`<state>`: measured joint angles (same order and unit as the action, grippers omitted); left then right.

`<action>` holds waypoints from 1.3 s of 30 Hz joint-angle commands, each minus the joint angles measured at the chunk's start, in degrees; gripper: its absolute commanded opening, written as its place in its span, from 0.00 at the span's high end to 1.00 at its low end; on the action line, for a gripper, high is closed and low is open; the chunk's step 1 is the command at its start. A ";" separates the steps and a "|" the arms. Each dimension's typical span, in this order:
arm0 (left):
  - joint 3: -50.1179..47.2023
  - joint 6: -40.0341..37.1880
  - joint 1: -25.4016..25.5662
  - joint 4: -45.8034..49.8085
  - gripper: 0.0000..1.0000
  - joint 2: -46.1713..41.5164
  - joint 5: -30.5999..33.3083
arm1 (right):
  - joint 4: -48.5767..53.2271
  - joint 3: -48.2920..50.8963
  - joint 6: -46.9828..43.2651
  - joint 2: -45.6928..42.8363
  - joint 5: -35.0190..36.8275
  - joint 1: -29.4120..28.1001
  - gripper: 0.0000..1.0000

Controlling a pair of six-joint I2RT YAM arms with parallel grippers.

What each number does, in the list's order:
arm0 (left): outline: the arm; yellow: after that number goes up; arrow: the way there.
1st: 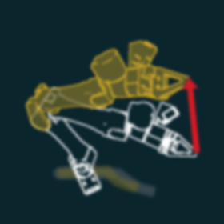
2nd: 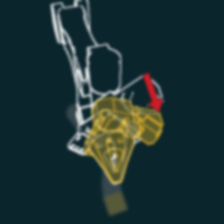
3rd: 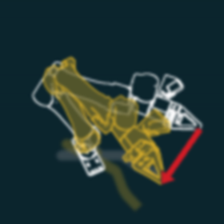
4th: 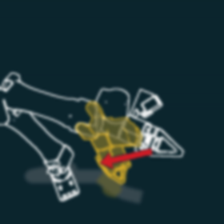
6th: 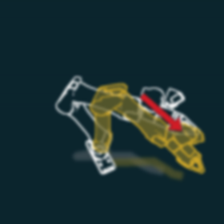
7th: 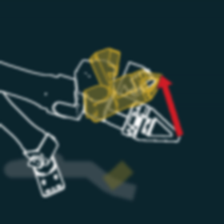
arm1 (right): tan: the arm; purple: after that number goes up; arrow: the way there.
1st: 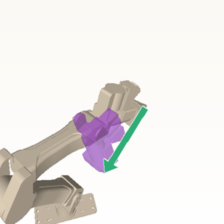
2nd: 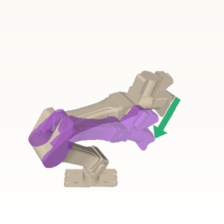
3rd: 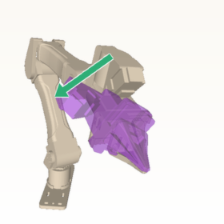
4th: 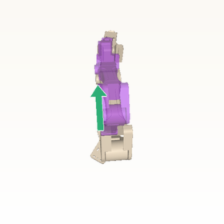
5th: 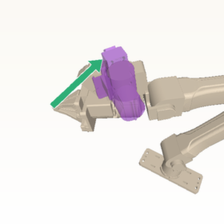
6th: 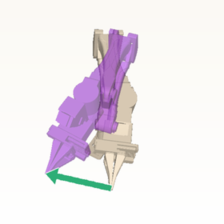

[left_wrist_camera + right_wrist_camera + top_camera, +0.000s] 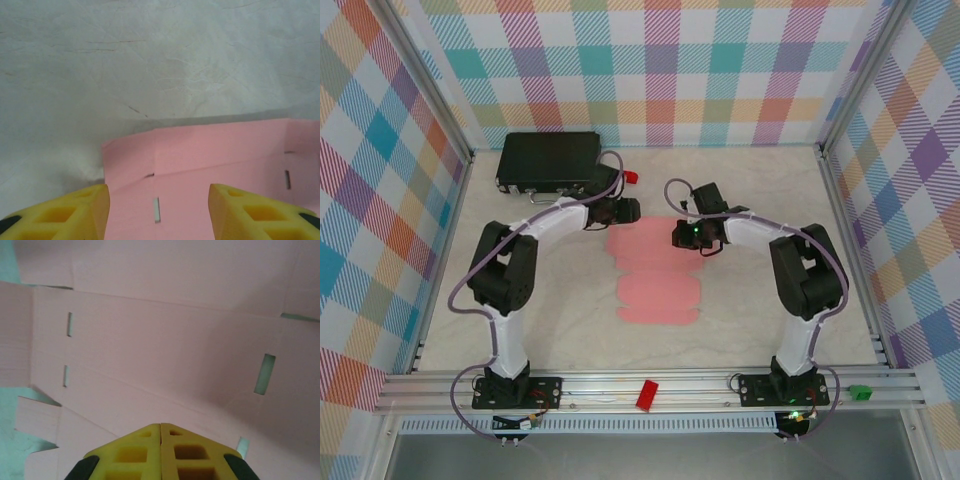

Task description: Fold the paper box

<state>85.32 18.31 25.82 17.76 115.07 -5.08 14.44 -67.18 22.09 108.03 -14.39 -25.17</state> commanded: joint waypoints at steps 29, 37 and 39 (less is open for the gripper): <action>15.26 -2.47 -1.74 14.67 0.44 12.42 -1.91 | -1.58 0.80 2.55 5.31 -0.72 -1.24 0.93; 16.10 -2.91 -1.31 14.84 0.50 10.24 -5.94 | -2.00 0.82 3.38 5.96 -0.34 -1.63 0.94; 16.52 -3.70 -1.13 15.06 0.50 10.06 -6.55 | -2.17 0.74 3.58 6.21 -0.44 -1.59 0.94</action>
<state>100.03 16.23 24.60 30.52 127.02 -8.91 11.81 -67.18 24.84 111.94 -15.09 -26.02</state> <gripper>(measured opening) 0.496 0.064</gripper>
